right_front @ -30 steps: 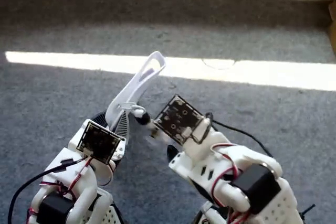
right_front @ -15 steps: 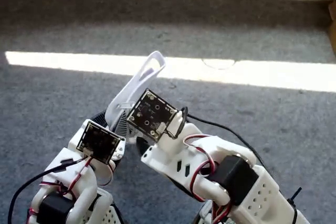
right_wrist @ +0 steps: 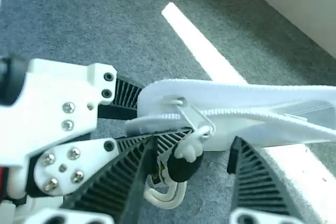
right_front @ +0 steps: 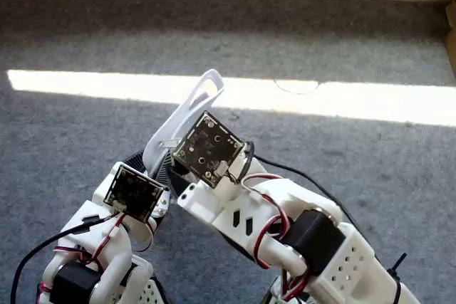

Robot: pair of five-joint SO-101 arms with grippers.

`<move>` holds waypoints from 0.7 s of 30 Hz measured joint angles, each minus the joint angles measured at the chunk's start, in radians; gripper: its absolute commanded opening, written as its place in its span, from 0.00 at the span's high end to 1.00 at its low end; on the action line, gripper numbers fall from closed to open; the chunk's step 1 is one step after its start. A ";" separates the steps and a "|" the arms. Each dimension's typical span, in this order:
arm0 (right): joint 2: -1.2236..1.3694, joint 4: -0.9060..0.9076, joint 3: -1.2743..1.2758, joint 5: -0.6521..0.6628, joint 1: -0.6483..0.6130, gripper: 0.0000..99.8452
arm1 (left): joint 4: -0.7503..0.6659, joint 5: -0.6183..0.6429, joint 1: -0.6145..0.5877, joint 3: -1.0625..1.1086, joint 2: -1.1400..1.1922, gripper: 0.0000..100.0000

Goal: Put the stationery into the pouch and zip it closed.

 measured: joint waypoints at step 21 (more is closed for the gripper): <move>-0.138 -0.086 0.110 0.011 0.152 0.99 | 0.000 -0.002 0.000 0.000 0.000 0.99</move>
